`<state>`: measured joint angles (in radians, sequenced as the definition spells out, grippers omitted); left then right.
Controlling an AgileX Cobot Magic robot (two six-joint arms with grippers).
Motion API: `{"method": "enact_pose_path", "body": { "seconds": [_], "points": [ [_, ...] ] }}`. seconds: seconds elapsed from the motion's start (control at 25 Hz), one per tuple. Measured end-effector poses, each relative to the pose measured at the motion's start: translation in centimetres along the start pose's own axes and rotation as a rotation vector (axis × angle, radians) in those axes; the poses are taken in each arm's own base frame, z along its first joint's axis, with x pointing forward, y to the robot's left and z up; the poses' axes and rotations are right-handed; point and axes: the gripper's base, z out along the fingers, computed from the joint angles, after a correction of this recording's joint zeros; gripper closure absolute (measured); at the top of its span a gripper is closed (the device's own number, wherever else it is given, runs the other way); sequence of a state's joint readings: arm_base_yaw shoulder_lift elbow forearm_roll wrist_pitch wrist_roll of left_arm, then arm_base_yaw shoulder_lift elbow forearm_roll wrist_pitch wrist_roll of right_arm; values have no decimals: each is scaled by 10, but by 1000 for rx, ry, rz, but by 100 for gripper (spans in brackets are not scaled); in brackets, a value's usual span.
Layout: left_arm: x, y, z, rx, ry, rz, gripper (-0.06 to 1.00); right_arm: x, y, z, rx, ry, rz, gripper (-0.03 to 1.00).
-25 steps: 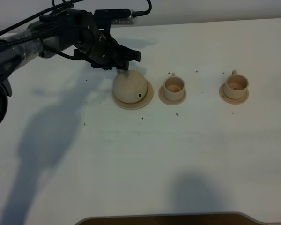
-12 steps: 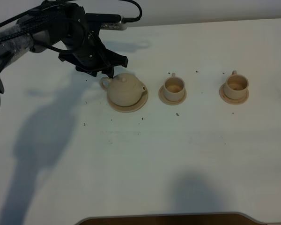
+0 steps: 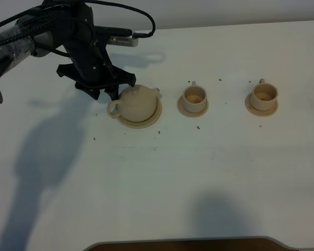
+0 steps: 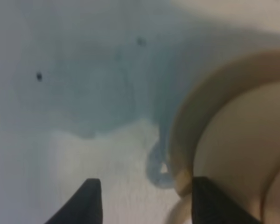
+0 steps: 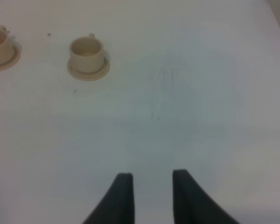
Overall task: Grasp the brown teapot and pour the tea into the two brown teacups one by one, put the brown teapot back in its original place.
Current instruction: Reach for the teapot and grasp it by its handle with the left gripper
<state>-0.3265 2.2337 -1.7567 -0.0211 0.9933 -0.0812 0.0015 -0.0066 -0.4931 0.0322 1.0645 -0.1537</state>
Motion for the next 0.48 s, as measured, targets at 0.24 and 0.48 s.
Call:
{"method": "enact_pose_path", "body": {
  "seconds": [0.24, 0.48],
  "points": [
    [5, 0, 0, 5, 55, 16, 51, 0, 0, 0, 0, 0, 0, 74],
    [7, 0, -9, -6, 57, 62, 51, 0, 0, 0, 0, 0, 0, 74]
  ]
}}
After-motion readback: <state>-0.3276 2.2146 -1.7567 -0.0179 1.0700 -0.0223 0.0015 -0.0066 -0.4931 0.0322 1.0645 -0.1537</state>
